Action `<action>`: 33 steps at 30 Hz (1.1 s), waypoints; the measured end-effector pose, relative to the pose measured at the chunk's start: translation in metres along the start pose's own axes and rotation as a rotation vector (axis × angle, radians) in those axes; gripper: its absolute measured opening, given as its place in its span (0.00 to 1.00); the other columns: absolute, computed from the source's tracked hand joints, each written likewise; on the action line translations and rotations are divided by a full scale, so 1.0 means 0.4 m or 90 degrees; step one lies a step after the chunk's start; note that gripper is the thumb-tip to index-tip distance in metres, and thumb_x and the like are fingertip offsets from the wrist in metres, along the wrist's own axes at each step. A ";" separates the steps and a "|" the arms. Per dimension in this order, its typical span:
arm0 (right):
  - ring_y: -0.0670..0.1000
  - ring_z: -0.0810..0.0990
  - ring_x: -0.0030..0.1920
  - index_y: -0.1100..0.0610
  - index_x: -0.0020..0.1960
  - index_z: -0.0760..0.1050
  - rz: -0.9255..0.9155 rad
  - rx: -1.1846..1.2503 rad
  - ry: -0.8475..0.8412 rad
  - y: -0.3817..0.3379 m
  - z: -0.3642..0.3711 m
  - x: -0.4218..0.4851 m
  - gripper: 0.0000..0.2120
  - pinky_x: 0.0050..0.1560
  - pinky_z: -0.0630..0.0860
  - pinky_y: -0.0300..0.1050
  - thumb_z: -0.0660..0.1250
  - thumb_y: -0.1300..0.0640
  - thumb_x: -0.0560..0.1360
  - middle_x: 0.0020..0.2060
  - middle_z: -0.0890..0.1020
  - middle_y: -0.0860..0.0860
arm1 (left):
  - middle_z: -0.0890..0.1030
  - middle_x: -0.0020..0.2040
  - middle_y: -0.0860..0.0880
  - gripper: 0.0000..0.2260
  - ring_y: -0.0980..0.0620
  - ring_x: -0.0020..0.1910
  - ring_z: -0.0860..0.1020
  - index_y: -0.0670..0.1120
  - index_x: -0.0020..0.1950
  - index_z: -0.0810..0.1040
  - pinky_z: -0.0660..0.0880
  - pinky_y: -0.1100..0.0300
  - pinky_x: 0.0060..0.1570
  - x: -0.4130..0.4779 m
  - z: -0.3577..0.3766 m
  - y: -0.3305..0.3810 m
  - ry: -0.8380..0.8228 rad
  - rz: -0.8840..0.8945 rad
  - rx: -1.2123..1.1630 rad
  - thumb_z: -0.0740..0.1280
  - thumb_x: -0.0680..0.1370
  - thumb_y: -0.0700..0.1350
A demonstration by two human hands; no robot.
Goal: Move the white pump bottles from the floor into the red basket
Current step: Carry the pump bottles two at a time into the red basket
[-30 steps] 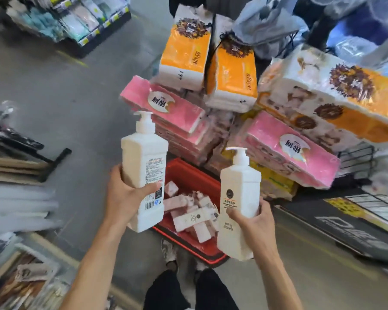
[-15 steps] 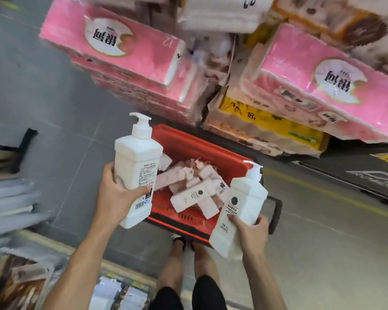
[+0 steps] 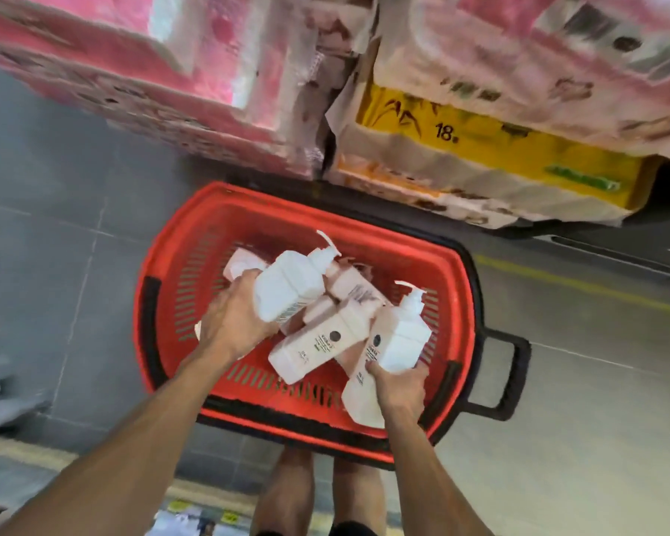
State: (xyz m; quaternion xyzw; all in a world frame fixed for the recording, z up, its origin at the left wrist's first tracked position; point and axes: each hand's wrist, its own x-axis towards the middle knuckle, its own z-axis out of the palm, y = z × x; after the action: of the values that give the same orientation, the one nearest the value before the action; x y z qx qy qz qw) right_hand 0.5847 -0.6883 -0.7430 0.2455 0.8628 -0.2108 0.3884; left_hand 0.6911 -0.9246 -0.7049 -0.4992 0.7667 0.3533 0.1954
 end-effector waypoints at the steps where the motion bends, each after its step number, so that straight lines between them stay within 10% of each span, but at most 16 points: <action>1: 0.61 0.80 0.62 0.58 0.70 0.67 -0.006 0.019 -0.005 0.017 0.001 0.010 0.36 0.63 0.75 0.55 0.81 0.52 0.69 0.61 0.81 0.55 | 0.79 0.61 0.43 0.36 0.38 0.58 0.79 0.48 0.71 0.68 0.74 0.48 0.51 0.016 0.020 -0.005 -0.010 0.005 0.029 0.79 0.67 0.49; 10: 0.40 0.81 0.49 0.48 0.59 0.72 -0.163 0.070 -0.031 0.040 -0.103 0.008 0.16 0.55 0.81 0.51 0.69 0.63 0.76 0.49 0.82 0.44 | 0.78 0.62 0.41 0.26 0.36 0.60 0.76 0.49 0.71 0.70 0.76 0.43 0.55 0.068 0.073 -0.014 -0.022 0.027 0.110 0.72 0.74 0.45; 25: 0.58 0.76 0.64 0.53 0.68 0.72 -0.530 -0.326 -0.070 -0.326 -0.462 -0.383 0.22 0.59 0.76 0.53 0.70 0.51 0.76 0.63 0.78 0.54 | 0.76 0.63 0.47 0.23 0.42 0.63 0.73 0.53 0.70 0.71 0.70 0.46 0.59 -0.261 -0.383 0.332 0.059 0.254 0.361 0.69 0.77 0.53; 33: 0.61 0.74 0.64 0.55 0.68 0.68 -0.535 -0.413 -0.023 -0.277 -0.710 -0.648 0.23 0.58 0.75 0.57 0.69 0.47 0.78 0.64 0.76 0.56 | 0.72 0.69 0.51 0.27 0.46 0.67 0.72 0.56 0.77 0.61 0.70 0.50 0.61 -0.516 -0.481 0.509 0.006 0.438 0.509 0.64 0.80 0.58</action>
State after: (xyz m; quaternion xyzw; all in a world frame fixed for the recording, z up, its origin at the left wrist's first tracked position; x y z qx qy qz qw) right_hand 0.5084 -0.6859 -0.3502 -0.2581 0.9009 -0.0744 0.3408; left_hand 0.6052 -0.8855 -0.3702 -0.1068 0.9619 0.0750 0.2400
